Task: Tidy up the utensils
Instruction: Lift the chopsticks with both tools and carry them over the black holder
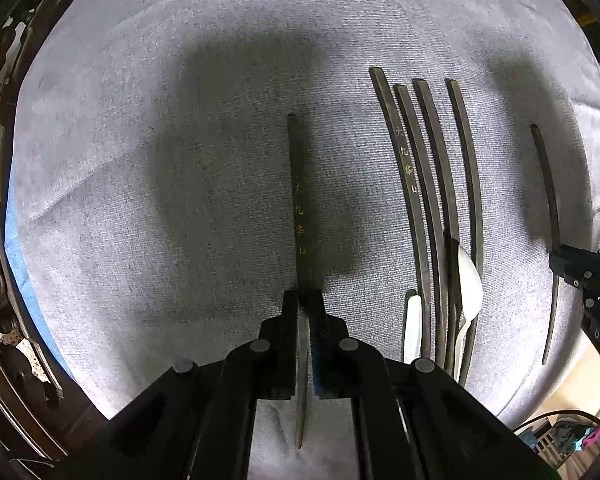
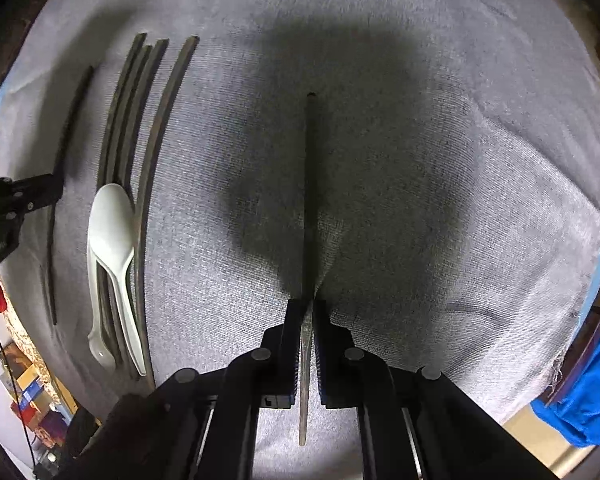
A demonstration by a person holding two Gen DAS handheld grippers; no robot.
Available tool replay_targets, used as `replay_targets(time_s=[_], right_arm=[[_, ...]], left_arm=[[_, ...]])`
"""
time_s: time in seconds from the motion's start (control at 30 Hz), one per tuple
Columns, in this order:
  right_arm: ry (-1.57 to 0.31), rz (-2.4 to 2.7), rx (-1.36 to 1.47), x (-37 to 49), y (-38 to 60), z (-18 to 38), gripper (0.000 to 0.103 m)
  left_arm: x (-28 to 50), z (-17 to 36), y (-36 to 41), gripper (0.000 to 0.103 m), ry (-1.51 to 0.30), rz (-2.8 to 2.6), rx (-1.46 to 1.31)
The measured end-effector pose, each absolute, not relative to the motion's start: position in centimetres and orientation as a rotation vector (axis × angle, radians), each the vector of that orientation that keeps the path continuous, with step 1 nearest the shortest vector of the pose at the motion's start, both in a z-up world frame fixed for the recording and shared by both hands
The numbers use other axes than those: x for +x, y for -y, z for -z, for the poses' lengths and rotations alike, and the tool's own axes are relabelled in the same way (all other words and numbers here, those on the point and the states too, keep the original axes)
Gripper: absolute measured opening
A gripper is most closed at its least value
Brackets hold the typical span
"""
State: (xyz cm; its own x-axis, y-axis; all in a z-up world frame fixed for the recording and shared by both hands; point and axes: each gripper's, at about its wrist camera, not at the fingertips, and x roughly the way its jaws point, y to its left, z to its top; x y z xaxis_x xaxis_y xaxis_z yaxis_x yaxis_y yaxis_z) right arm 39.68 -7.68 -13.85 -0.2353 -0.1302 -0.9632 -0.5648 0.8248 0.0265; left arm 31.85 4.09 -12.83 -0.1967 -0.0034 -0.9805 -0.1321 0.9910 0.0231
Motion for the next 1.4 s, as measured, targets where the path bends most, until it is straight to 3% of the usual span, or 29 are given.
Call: replay_targets(time_s=[0.13, 0.33, 0.63, 0.9, 1.4], right_arm=[[-1.746, -0.447, -0.559, 39.2, 7.2, 13.5, 0.009], [-1.624, -0.466, -0.325, 37.5, 11.4, 11.6, 0.007], [-1.39, -0.498, 0.095, 33.7, 20.5, 6.5, 0.007], [-1.195, -0.536, 0.296, 28.5, 25.4, 2.0, 0.007], [-0.792, -0.596, 0.474, 19.0, 24.5, -5.4, 0.007]], left_arm=[[31.0, 12.9, -4.2, 0.005, -1.741, -0.1, -0.126], [27.9, 11.5, -7.1, 0.005, -1.644, -0.096, -0.285], [19.8, 6.0, -10.0, 0.005, -1.358, -0.114, -0.474], [12.6, 1.1, -11.0, 0.005, -1.12, -0.152, -0.602], [3.3, -5.9, -9.0, 0.005, -0.67, -0.149, -0.745]])
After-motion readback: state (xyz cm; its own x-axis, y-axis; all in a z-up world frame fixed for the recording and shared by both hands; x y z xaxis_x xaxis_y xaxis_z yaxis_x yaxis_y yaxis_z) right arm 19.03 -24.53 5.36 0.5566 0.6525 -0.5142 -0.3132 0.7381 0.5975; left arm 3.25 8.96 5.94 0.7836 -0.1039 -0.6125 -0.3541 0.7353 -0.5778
